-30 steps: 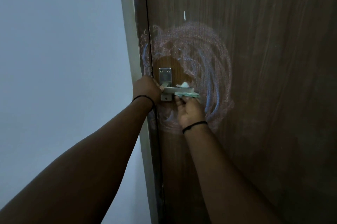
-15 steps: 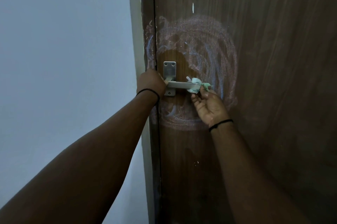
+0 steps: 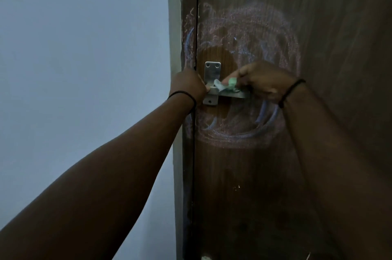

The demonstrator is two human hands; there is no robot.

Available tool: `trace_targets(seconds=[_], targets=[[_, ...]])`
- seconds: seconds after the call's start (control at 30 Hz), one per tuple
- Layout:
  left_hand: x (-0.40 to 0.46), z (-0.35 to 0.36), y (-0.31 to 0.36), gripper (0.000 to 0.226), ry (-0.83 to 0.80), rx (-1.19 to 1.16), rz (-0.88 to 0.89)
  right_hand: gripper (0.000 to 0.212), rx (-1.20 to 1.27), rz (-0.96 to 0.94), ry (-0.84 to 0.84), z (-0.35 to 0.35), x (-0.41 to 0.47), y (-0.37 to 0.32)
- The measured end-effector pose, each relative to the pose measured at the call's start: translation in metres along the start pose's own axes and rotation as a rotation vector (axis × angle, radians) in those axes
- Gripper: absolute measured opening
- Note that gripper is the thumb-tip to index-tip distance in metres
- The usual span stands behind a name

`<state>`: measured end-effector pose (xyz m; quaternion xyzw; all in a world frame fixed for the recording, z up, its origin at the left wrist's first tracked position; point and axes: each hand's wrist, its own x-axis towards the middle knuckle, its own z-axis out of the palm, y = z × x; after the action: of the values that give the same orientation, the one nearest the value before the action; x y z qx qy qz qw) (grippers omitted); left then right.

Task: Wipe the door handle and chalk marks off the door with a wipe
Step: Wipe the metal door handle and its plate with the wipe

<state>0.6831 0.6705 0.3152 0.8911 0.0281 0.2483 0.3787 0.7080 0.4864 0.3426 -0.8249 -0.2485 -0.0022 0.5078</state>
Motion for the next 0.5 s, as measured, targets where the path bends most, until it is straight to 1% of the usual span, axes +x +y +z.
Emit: trace_targets(seconds=[0.07, 0.1, 0.17, 0.23, 0.3, 0.37, 0.43, 0.5], targets=[[-0.002, 0.001, 0.001, 0.018, 0.007, 0.008, -0.004, 0.017, -0.347, -0.035, 0.086, 0.021, 0.011, -0.017], [-0.003, 0.001, 0.001, 0.018, 0.015, 0.016, -0.006, 0.014, -0.457, -0.056, 0.147, 0.032, 0.016, -0.020], [-0.006, 0.002, 0.000, 0.016, 0.021, 0.007, -0.013, 0.010, -0.584, -0.084, 0.274, 0.049, 0.021, -0.021], [-0.010, 0.002, -0.002, 0.014, 0.010, -0.045, -0.032, 0.011, -0.605, -0.113, 0.328, 0.056, 0.017, -0.015], [-0.013, 0.002, -0.004, 0.014, 0.003, -0.119, -0.064, 0.015, -0.625, -0.148, 0.327, 0.055, 0.011, -0.006], [-0.015, 0.000, -0.004, 0.015, 0.005, -0.163, -0.074, 0.014, -0.666, -0.179, 0.302, 0.049, 0.004, -0.001], [-0.017, 0.001, -0.005, 0.016, 0.007, -0.187, -0.063, 0.009, -0.631, -0.224, 0.301, 0.040, -0.001, 0.004], [-0.021, 0.006, -0.011, 0.018, 0.017, -0.270, -0.060, 0.009, -0.574, -0.299, 0.366, 0.035, -0.007, 0.009]])
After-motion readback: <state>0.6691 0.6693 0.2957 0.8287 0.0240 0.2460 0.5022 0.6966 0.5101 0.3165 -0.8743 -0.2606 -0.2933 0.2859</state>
